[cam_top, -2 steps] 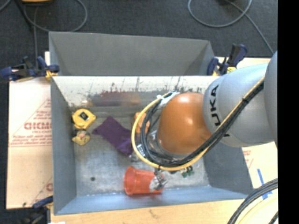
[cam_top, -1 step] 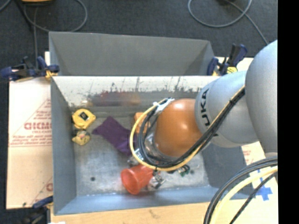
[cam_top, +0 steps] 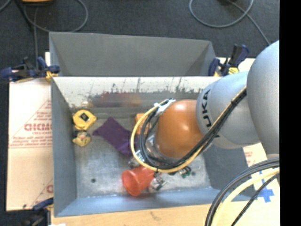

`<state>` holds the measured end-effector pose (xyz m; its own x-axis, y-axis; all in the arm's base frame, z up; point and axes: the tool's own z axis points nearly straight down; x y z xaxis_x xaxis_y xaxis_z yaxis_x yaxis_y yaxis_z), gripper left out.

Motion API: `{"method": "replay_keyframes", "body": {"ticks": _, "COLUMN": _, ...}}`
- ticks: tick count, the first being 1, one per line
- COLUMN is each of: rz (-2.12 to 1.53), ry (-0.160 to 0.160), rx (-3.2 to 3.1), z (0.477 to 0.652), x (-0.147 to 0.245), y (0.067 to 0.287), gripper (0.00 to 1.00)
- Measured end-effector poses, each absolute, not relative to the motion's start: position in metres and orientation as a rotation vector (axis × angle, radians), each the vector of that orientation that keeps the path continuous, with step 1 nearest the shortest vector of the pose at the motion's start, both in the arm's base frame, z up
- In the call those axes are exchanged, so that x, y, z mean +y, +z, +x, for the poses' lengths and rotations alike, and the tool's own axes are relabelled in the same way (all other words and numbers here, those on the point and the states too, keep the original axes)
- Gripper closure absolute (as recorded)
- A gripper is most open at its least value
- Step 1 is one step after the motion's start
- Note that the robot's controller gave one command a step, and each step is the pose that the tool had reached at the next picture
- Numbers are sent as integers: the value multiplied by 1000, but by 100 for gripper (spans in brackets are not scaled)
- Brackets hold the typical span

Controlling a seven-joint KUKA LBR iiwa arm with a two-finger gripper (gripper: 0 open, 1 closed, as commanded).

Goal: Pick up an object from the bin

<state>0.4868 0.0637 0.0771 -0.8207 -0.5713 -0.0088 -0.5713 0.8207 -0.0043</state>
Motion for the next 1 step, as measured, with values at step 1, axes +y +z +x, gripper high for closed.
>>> {"method": "replay_keyframes", "body": {"ticks": 1, "rz": -994, "ry": -2, "rx": 2972, "z": 500, "x": 53, "y": 243, "gripper": 100}}
